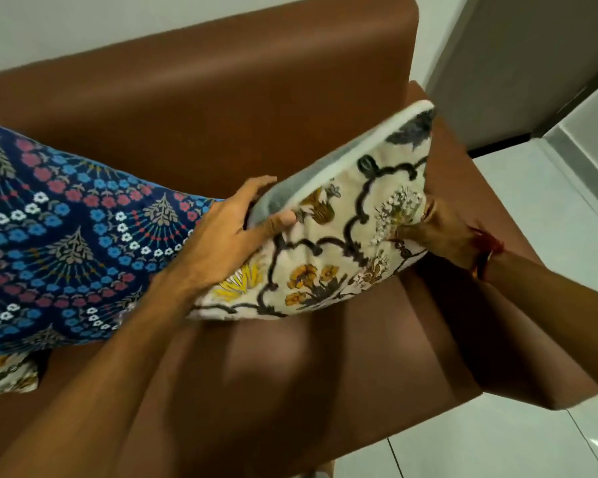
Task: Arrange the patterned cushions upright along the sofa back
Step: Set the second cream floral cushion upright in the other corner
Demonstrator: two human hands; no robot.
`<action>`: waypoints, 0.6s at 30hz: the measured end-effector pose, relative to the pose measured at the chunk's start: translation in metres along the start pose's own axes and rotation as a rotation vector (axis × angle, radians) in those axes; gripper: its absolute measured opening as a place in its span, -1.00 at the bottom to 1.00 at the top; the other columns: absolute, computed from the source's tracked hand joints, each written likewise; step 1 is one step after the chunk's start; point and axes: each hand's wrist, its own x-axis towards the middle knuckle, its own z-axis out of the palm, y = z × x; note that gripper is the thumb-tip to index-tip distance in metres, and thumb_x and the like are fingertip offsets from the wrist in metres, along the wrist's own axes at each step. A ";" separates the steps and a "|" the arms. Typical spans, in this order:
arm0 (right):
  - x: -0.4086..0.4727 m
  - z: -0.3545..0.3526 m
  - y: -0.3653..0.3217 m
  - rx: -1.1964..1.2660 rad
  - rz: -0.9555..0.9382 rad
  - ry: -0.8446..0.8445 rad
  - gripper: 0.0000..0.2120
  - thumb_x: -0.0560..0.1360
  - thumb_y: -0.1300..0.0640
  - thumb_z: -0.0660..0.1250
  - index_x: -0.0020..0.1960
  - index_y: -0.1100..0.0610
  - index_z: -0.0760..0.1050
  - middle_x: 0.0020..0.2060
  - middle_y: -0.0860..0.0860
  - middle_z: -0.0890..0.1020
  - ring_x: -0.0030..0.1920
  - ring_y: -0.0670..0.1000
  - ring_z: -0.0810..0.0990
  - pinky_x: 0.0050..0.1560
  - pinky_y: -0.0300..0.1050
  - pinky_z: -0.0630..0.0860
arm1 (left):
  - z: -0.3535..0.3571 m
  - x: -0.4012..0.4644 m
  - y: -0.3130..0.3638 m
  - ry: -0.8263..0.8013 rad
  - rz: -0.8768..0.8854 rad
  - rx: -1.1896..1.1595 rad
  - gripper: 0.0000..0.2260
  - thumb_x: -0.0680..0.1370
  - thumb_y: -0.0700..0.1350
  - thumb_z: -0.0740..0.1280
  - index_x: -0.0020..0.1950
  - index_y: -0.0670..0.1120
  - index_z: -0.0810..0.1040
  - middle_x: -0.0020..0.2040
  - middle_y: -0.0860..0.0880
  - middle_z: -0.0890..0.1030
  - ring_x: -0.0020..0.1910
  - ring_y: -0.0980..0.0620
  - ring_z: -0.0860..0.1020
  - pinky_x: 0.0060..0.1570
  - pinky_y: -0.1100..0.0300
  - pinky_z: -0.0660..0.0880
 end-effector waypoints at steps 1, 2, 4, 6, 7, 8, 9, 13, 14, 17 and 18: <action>0.004 -0.001 -0.009 0.000 -0.004 0.000 -0.48 0.41 0.43 0.52 0.35 0.38 0.53 0.27 0.28 0.65 0.21 0.18 0.66 0.31 0.14 0.60 | -0.003 0.005 0.005 -0.045 -0.007 0.056 -0.07 0.29 0.67 0.26 0.56 0.28 0.25 0.36 0.16 0.59 0.23 0.11 0.60 0.20 -0.01 0.59; 0.010 -0.005 -0.015 -0.010 -0.031 0.012 -0.48 0.38 0.35 0.57 0.32 0.37 0.56 0.24 0.24 0.67 0.21 0.17 0.68 0.28 0.07 0.64 | -0.003 0.008 0.005 -0.073 0.003 0.104 0.02 0.22 0.67 0.33 0.58 0.28 0.17 0.41 0.12 0.57 0.26 0.09 0.57 0.24 -0.03 0.56; 0.021 -0.014 -0.027 -0.036 -0.081 0.061 -0.47 0.29 0.15 0.61 0.22 0.29 0.64 0.15 0.13 0.74 0.15 0.14 0.74 0.16 0.03 0.71 | -0.004 0.021 0.013 -0.015 -0.012 0.156 0.08 0.18 0.58 0.45 0.59 0.19 0.19 0.42 0.06 0.59 0.27 0.03 0.59 0.28 -0.10 0.58; 0.030 -0.026 -0.040 -0.076 -0.094 0.120 -0.48 0.19 -0.11 0.65 0.11 -0.01 0.70 0.02 -0.10 0.79 0.06 -0.03 0.78 0.04 -0.04 0.74 | 0.000 0.037 0.013 0.099 -0.002 0.142 -0.07 0.28 0.50 0.49 0.52 0.09 0.34 0.33 0.04 0.65 0.23 0.00 0.65 0.24 -0.18 0.62; 0.035 -0.032 -0.046 -0.090 -0.105 0.140 -0.51 0.13 -0.25 0.64 0.03 -0.19 0.69 -0.05 -0.25 0.78 0.01 -0.20 0.76 -0.02 -0.21 0.72 | 0.003 0.044 0.013 0.151 0.015 0.142 -0.16 0.34 0.49 0.47 0.47 0.07 0.40 0.29 0.05 0.67 0.20 0.00 0.66 0.21 -0.19 0.63; 0.042 -0.038 -0.048 -0.110 -0.109 0.156 -0.52 0.08 -0.37 0.62 -0.03 -0.31 0.66 -0.09 -0.39 0.74 -0.04 -0.35 0.72 -0.07 -0.40 0.66 | 0.006 0.053 0.012 0.214 0.023 0.132 -0.23 0.38 0.49 0.44 0.44 0.07 0.43 0.26 0.06 0.67 0.18 0.00 0.66 0.18 -0.19 0.64; 0.051 -0.042 -0.048 -0.120 -0.115 0.178 -0.51 0.05 -0.44 0.60 -0.07 -0.37 0.63 -0.12 -0.49 0.70 -0.07 -0.44 0.67 -0.11 -0.51 0.59 | 0.008 0.062 0.009 0.270 0.020 0.127 -0.28 0.43 0.49 0.40 0.41 0.07 0.44 0.25 0.07 0.66 0.18 0.01 0.65 0.17 -0.17 0.63; 0.078 -0.044 -0.041 -0.244 -0.141 0.250 -0.17 0.08 -0.57 0.48 0.24 -0.20 0.58 -0.06 -0.41 0.69 -0.01 -0.33 0.66 0.09 -0.28 0.57 | 0.034 0.088 -0.007 0.383 0.000 0.156 -0.40 0.59 0.39 0.29 0.46 0.02 0.42 0.32 -0.01 0.58 0.21 0.07 0.53 0.20 -0.08 0.54; 0.084 -0.042 -0.041 -0.284 -0.159 0.243 -0.08 0.10 -0.59 0.45 0.32 -0.12 0.55 0.03 -0.33 0.67 0.04 -0.22 0.66 0.15 -0.19 0.54 | 0.038 0.092 -0.012 0.411 0.010 0.166 -0.40 0.62 0.38 0.25 0.48 0.00 0.41 0.33 -0.04 0.57 0.24 0.03 0.54 0.21 -0.08 0.53; 0.099 -0.039 -0.038 -0.339 -0.173 0.226 -0.01 0.18 -0.49 0.49 0.46 0.03 0.48 0.24 -0.06 0.67 0.18 -0.08 0.59 0.27 -0.08 0.52 | 0.050 0.100 -0.024 0.469 0.030 0.259 -0.41 0.67 0.34 0.15 0.50 -0.07 0.38 0.32 -0.10 0.56 0.26 -0.09 0.54 0.21 -0.12 0.52; 0.102 -0.037 -0.037 -0.346 -0.165 0.229 -0.03 0.20 -0.44 0.50 0.46 0.06 0.47 0.27 -0.01 0.67 0.19 -0.06 0.59 0.30 -0.04 0.54 | 0.052 0.103 -0.028 0.477 0.027 0.291 -0.40 0.68 0.33 0.13 0.51 -0.09 0.37 0.32 -0.11 0.56 0.26 -0.10 0.53 0.22 -0.12 0.50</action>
